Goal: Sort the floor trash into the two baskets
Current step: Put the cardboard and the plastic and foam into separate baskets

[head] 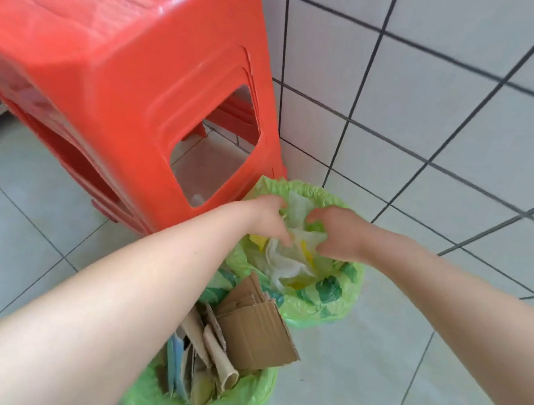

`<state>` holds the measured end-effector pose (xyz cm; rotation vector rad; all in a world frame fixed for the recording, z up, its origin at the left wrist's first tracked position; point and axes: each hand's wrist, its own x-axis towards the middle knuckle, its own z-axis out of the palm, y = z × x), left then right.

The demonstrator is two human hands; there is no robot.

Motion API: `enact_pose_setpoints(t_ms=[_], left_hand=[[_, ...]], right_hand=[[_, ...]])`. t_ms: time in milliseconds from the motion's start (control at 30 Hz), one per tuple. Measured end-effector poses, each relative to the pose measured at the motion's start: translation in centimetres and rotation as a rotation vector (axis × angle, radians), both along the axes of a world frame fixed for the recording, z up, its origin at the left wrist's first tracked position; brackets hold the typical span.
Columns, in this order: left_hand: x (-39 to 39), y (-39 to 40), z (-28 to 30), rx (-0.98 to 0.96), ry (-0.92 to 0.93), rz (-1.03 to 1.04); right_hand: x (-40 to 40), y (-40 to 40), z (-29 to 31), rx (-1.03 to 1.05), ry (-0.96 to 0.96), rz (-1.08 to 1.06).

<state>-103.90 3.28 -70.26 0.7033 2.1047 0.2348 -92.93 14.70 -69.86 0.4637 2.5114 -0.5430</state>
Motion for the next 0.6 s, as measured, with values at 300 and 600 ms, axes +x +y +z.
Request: enact_pose_setpoints(t_ms=[300,600], left_hand=[[2.9,-2.8,11.5,0.118,0.014,0.136],[8.9,-4.2,27.7,0.379,-0.026,0.477]], right_hand=[[3.2,-1.6,11.7,-0.015,0.049,-0.097],[5.2,-6.4,27.7,-0.136,0.417,-0.397]])
